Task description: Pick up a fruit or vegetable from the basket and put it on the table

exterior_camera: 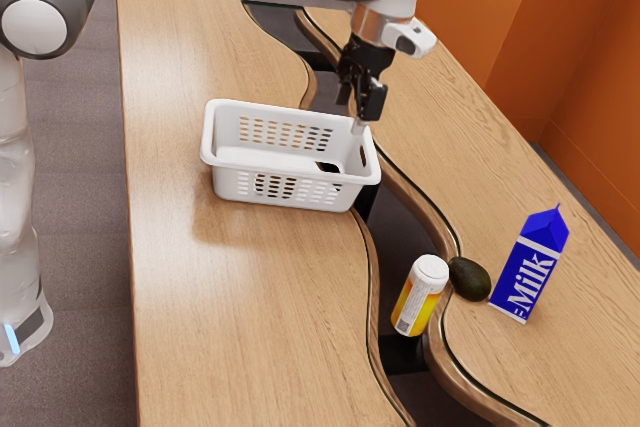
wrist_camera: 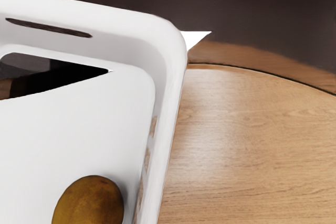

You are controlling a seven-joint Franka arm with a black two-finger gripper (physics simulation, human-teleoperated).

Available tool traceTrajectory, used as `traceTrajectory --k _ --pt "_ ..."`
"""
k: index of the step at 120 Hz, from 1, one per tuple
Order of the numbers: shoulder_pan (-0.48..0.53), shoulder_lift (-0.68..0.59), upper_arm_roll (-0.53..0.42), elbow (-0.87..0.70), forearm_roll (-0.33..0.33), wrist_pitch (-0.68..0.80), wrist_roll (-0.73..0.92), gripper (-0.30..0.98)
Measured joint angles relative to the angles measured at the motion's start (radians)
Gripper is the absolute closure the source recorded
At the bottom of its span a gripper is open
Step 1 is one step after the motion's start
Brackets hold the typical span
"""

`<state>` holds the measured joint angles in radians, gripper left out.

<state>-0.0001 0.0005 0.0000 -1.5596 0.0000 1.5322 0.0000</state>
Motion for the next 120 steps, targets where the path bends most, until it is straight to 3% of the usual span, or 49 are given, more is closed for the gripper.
traceTrajectory --k 37,44,54,80,88,96,102,120 --pt "0.000 0.000 0.000 -0.011 0.000 0.029 0.000 0.00" --pt "-0.189 0.013 0.194 0.148 -0.034 0.002 0.013 0.01" --pt "-0.245 0.019 0.273 0.213 -0.062 -0.026 0.031 0.01" --pt "-0.075 0.020 0.294 0.231 -0.085 -0.061 0.066 0.02" --pt "0.008 -0.069 0.274 0.443 -0.074 -0.100 0.074 0.02" --pt "0.094 -0.067 0.250 0.494 -0.067 -0.156 0.081 0.02" --pt "0.102 -0.031 0.248 0.463 -0.058 -0.190 0.086 0.02" --pt "0.051 -0.020 0.203 0.410 0.067 -0.303 0.099 0.02"
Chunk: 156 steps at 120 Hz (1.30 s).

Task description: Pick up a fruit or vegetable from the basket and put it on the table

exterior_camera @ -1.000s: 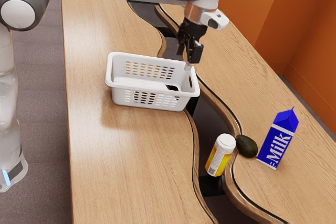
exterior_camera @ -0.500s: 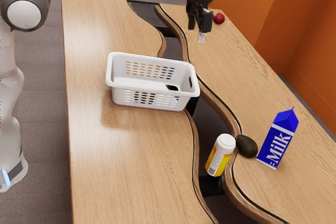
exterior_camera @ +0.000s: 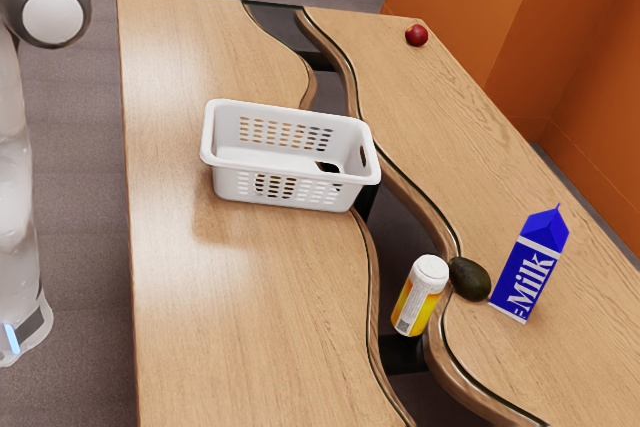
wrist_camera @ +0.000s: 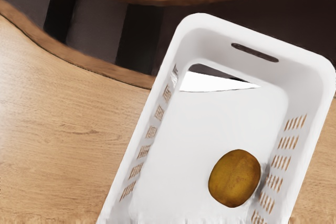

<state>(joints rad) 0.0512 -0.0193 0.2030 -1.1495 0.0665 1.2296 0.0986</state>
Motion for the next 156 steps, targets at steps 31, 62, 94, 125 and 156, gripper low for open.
traceTrajectory --k 31,62,94,125,156 --pt "0.298 -0.159 -0.465 -0.271 -0.006 -0.101 -0.032 0.02" --pt "0.201 -0.248 -0.345 -0.405 -0.021 -0.034 0.062 0.02" --pt "-1.712 -0.258 1.061 -0.292 0.271 -0.038 0.018 0.02" --pt "-0.649 -0.510 0.194 -0.821 0.259 0.064 0.016 0.02" --pt "-0.700 -0.430 0.455 -0.751 0.341 0.127 0.034 0.02"
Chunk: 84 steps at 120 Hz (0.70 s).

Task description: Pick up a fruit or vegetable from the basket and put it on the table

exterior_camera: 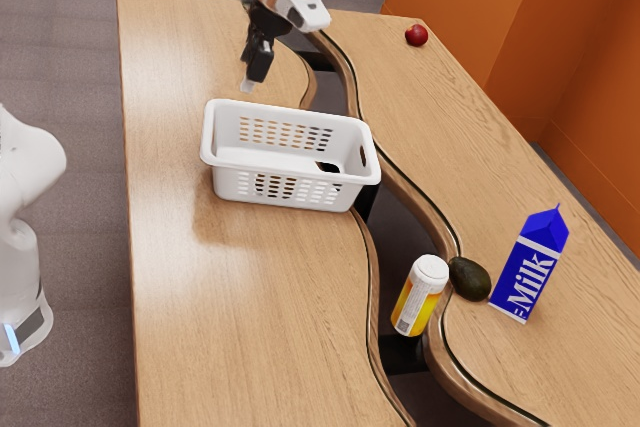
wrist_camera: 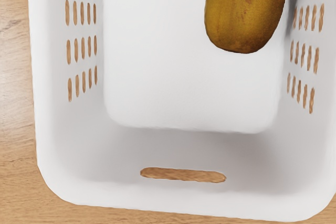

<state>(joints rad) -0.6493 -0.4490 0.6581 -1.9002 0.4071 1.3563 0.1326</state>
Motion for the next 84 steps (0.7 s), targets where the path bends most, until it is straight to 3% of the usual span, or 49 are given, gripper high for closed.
traceTrajectory --k 14,23,44,66,84 --pt "0.004 0.071 0.079 0.007 -0.070 0.044 0.084 0.02" --pt "0.001 0.080 0.067 0.006 -0.107 0.055 0.104 0.02" --pt "0.028 0.060 0.036 0.012 -0.096 0.013 0.189 0.02" --pt "0.125 0.017 -0.016 0.010 -0.078 -0.014 0.369 0.02" --pt "0.212 0.014 -0.135 -0.010 -0.066 0.044 0.561 0.02"
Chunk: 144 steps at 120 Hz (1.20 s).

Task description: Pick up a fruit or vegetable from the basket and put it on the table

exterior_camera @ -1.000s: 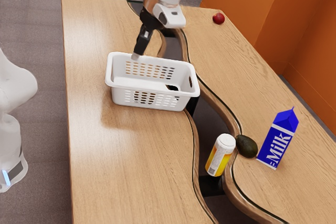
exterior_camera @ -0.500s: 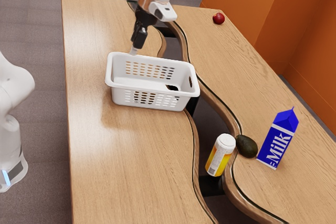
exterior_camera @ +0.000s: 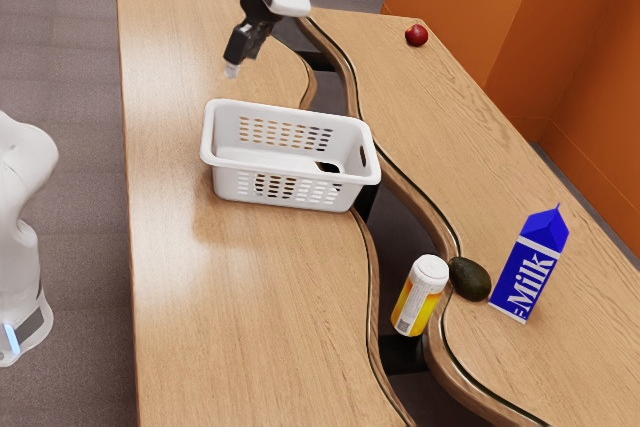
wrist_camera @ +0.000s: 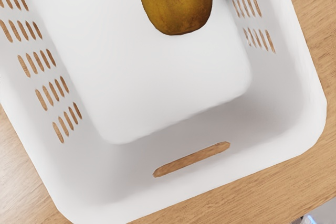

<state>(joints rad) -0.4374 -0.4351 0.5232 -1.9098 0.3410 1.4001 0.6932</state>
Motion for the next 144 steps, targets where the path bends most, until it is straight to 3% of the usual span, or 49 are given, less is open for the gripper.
traceTrajectory --k 14,32,48,63,72,80,95,109,122,144 --pt "0.016 0.018 -0.014 -0.012 0.002 0.047 0.135 0.02" --pt "-0.036 0.042 -0.015 -0.036 -0.001 0.078 0.273 0.02" --pt "-0.046 -0.151 -0.016 -0.169 -0.004 0.090 0.369 0.02" --pt "0.040 -0.340 -0.012 -0.222 -0.005 0.053 0.445 0.02" --pt "0.082 -0.382 0.017 -0.224 0.000 0.038 0.488 0.02" --pt "0.080 -0.350 0.055 -0.211 0.005 0.043 0.523 0.02" --pt "-0.084 -0.202 0.208 -0.073 0.084 0.062 0.579 0.02" --pt "-0.278 -0.106 0.332 -0.044 0.122 0.094 0.619 0.03" --pt "-0.339 -0.087 0.358 -0.074 0.119 0.116 0.649 0.03" --pt "-0.345 -0.040 0.363 -0.134 0.090 0.174 0.691 0.02"
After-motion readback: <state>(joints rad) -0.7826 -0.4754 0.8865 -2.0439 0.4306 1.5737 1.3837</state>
